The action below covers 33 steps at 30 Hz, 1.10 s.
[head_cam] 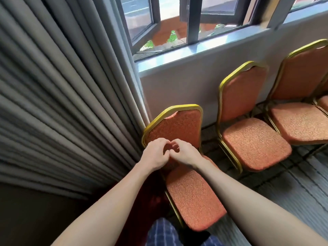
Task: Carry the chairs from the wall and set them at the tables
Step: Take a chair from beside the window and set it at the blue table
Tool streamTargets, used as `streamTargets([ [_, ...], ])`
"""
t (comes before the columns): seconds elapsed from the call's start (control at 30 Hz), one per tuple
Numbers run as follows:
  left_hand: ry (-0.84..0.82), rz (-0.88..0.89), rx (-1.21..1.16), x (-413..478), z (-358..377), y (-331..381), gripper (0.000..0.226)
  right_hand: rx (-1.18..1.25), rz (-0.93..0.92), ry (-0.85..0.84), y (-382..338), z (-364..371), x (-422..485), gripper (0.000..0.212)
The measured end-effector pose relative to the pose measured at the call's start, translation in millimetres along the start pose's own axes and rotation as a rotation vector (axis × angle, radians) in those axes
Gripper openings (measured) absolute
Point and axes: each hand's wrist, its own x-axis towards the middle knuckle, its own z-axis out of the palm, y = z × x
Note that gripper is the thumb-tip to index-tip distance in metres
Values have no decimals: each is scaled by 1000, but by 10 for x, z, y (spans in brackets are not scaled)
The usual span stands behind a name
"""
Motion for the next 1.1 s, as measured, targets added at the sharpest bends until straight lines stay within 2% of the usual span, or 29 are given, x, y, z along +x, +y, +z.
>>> streamTargets([
  [0.27,49,132,42,1188,-226,-413,47,82,119,66,-161,-222,1067,52],
  [0.37,-27,239,42,1644,-313,-592,53,120,194,138,-219,-221,1490,45],
  [0.47,-145,268,122,2012,-376,-757,60,197,309,207,-292,-165,1863,40],
  [0.53,-223,264,180,2215,-365,-849,64,372,385,242,-348,-106,2059,43],
  [0.6,-266,304,254,2374,-372,-942,63,679,458,283,-439,-58,2192,43],
  [0.7,-272,405,336,2559,-391,-1024,59,1000,629,473,-512,99,2317,36],
  [0.77,-254,460,359,2625,-368,-1063,60,1111,740,578,-576,182,2336,38],
  [0.83,-239,517,345,2628,-331,-1083,64,1092,783,559,-588,254,2359,44],
  [0.9,-243,559,328,2626,-305,-1120,70,966,810,492,-574,290,2397,49],
  [1.1,-292,652,331,2576,-264,-1170,84,861,882,520,-554,266,2359,45],
])
